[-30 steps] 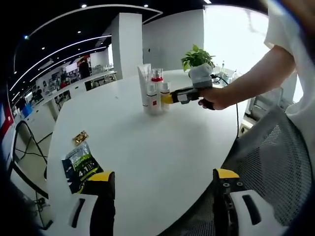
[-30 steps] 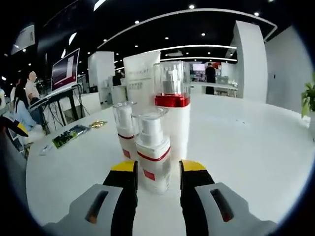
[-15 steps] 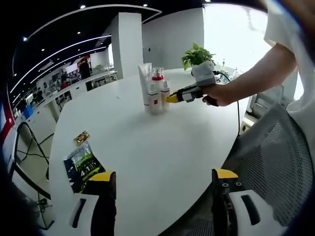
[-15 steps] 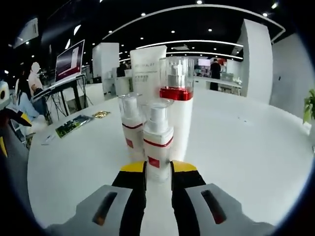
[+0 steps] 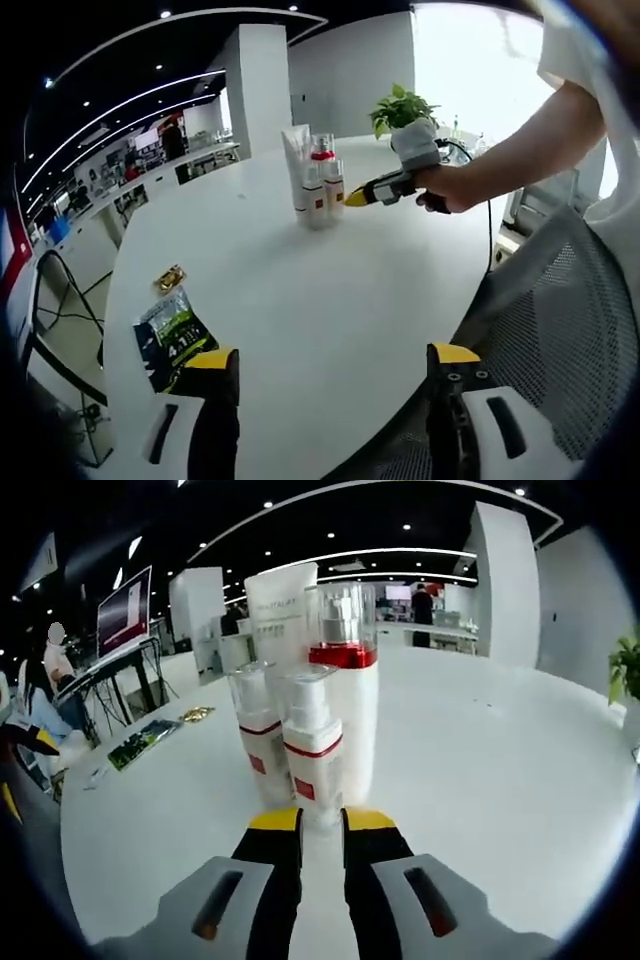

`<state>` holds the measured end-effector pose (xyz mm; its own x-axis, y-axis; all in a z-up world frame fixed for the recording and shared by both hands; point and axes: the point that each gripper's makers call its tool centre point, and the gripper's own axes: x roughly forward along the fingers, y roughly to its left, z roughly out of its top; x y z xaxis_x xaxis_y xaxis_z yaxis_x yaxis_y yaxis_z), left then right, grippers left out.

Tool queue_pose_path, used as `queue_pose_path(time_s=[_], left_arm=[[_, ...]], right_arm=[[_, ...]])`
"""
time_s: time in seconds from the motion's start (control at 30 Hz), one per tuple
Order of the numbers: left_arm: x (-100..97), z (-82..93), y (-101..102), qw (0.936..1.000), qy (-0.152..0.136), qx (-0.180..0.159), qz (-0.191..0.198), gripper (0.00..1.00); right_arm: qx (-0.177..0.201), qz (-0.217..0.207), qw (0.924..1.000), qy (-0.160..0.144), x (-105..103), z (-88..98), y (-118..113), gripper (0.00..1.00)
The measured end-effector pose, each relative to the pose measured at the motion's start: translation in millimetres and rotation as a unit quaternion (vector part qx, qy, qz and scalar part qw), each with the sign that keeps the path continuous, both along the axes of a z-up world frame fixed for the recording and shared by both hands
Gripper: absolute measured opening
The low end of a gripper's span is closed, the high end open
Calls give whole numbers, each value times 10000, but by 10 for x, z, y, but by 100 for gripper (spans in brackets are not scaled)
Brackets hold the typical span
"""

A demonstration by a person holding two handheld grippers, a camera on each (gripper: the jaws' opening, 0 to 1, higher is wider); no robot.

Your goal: Arrange the skincare products in the storage area until every visible bottle or jar stands upright without overlapping.

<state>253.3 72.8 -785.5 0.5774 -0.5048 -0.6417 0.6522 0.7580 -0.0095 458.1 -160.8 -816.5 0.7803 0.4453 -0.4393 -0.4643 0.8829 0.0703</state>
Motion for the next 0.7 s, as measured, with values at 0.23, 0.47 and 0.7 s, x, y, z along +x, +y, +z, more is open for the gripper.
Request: queue_pose_path(time_s=[0.23, 0.47, 0.7], left_arm=[[1, -2, 8, 10000, -1, 16, 9, 78], [6, 8, 14, 10000, -26, 18, 27, 77], [8, -17, 40, 9999, 0, 107, 53, 75]], right_arm=[[-3, -87, 10000, 25, 99, 51, -43, 14], [76, -95, 9999, 72, -6, 49, -55, 15], [153, 157, 9997, 93, -213, 65, 132, 18]])
